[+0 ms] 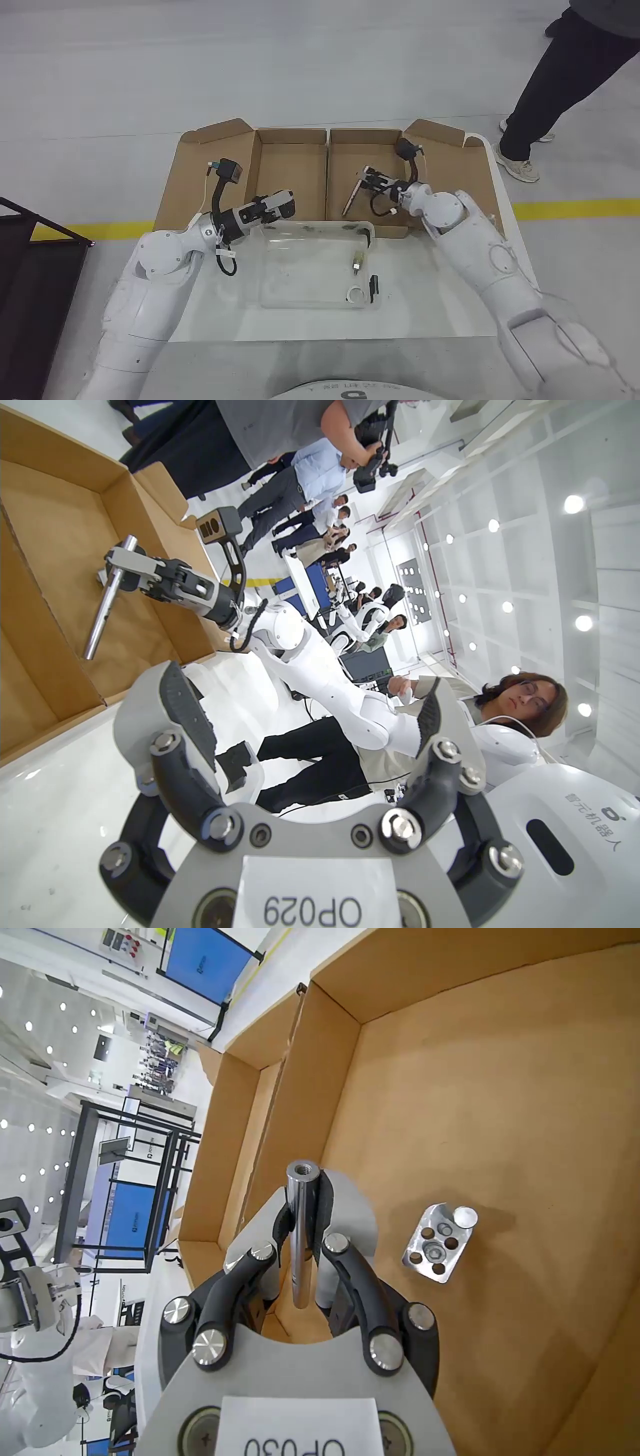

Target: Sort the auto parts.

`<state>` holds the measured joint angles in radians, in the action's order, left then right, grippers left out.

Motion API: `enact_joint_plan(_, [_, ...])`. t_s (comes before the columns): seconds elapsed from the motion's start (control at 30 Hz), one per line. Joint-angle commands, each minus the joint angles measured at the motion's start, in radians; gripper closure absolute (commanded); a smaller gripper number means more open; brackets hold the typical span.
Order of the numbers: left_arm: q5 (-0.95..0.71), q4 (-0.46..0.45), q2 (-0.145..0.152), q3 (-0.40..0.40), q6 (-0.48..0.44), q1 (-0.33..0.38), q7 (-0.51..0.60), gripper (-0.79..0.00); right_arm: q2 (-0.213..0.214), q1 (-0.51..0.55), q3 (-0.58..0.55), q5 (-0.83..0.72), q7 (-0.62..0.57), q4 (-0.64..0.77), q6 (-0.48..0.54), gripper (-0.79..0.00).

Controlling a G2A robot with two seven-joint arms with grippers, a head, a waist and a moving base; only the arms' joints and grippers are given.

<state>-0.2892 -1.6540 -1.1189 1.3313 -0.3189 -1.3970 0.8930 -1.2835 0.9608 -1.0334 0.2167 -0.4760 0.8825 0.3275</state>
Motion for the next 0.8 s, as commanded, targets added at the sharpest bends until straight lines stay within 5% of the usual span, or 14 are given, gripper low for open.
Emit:
enact_joint_plan(0.0, [0.000,0.000,0.000,0.000,0.000,0.000,0.000,-0.785,-0.003,-0.006,0.006,0.010,0.015,-0.014,-0.005,0.000])
enact_joint_plan(0.1, [0.000,0.000,0.000,0.000,0.000,0.000,0.000,-0.785,-0.006,-0.011,0.014,0.027,0.020,-0.027,-0.019,-0.012])
enact_joint_plan(0.27, [0.000,0.000,0.000,0.000,0.000,0.000,0.000,-0.785,-0.007,-0.001,0.007,0.040,0.060,-0.020,-0.016,-0.779])
enact_joint_plan(0.57, [0.000,0.000,0.000,0.000,0.000,0.000,0.000,-0.785,0.024,0.066,-0.091,0.046,0.112,0.111,0.022,-0.785])
enact_joint_plan(0.77, [0.000,0.000,0.000,0.000,0.000,0.000,0.000,-0.785,0.050,0.195,-0.203,-0.256,-0.056,0.297,0.224,-0.785])
